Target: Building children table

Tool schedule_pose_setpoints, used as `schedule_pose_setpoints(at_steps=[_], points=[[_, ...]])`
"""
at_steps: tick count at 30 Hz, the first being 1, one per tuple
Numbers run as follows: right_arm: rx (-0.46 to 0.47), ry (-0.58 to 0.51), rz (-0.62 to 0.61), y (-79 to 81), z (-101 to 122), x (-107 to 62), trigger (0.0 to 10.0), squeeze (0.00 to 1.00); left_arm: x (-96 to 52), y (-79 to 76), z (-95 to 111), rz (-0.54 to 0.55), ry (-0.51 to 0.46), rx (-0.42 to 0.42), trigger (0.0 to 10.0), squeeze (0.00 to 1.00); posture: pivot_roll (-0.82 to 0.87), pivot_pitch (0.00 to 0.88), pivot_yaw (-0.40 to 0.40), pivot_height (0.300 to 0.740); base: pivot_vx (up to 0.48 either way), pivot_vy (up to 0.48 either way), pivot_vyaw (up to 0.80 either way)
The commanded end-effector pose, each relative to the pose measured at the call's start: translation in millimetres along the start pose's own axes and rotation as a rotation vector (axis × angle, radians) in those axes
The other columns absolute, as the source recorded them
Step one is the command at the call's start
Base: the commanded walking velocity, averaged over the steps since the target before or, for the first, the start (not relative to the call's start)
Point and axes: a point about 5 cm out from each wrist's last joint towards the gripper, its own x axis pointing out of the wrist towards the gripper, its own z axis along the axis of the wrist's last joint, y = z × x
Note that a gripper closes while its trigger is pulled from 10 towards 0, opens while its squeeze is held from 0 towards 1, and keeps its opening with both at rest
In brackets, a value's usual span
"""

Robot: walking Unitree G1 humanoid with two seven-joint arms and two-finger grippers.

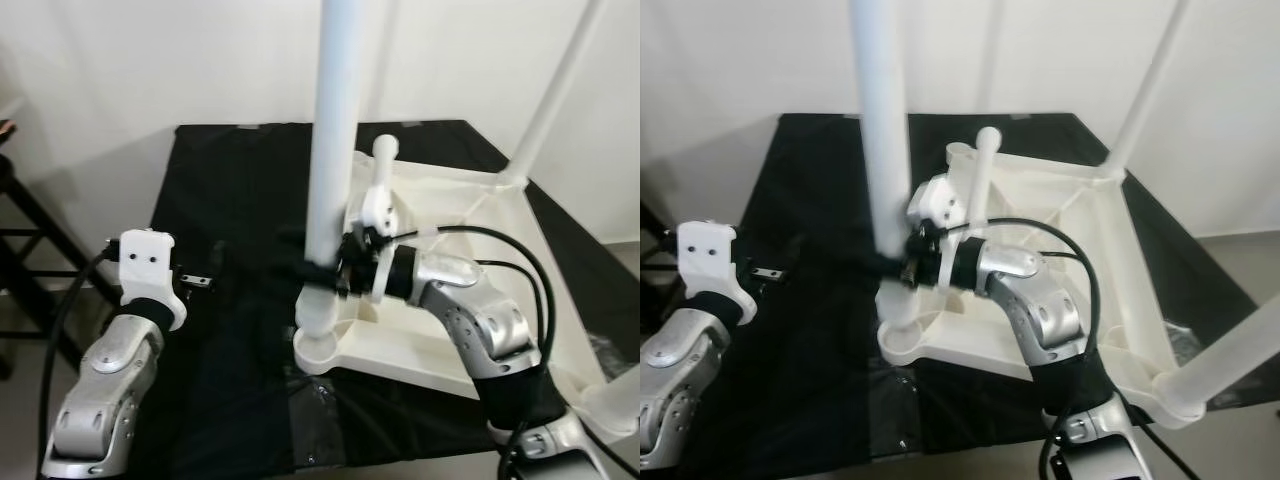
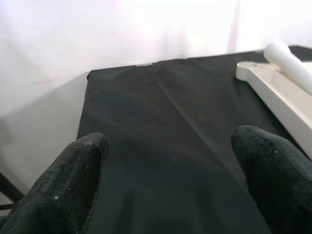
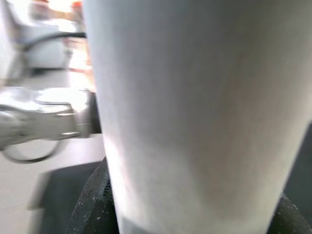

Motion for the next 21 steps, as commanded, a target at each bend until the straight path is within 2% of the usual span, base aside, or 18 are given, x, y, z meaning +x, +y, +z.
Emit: schedule_pose_setpoints(at_steps=[1, 8, 11, 16, 21], points=[[0.034, -0.039, 0.088, -4.3, 2, -8.9, 10.0, 0.0, -6.1, 8.0, 0, 0.038, 0.011, 0.048, 10.0, 0.0, -0.02, 0.148, -0.006, 0.74, 0.0, 0.0, 0.0], [0.049, -0.053, 0.175, -9.0, 0, -7.5, 10.0, 0.0, -10.9, 9.5, 1, 0.047, 0.013, 0.072, 10.0, 0.0, -0.01, 0.194, 0.0, 0.74, 0.0, 0.0, 0.0], [0.059, -0.061, 0.256, -12.4, 2, -6.8, 10.0, 0.0, -17.2, 8.1, 4, 0.035, 0.013, 0.118, 10.0, 0.0, 0.01, 0.234, 0.004, 0.74, 0.0, 0.0, 0.0], [0.029, -0.032, 0.349, -19.3, 8, -2.2, 10.0, 0.0, -30.3, 5.5, 4, 0.015, 0.031, 0.094, 10.0, 0.0, 0.03, 0.283, 0.007, 0.74, 0.0, 0.0, 0.0], [0.016, -0.023, 0.383, -22.0, 12, -0.9, 10.0, 0.0, -34.6, 5.7, 5, 0.016, 0.036, 0.082, 10.0, 0.0, 0.03, 0.291, 0.006, 0.74, 0.0, 0.0, 0.0]])
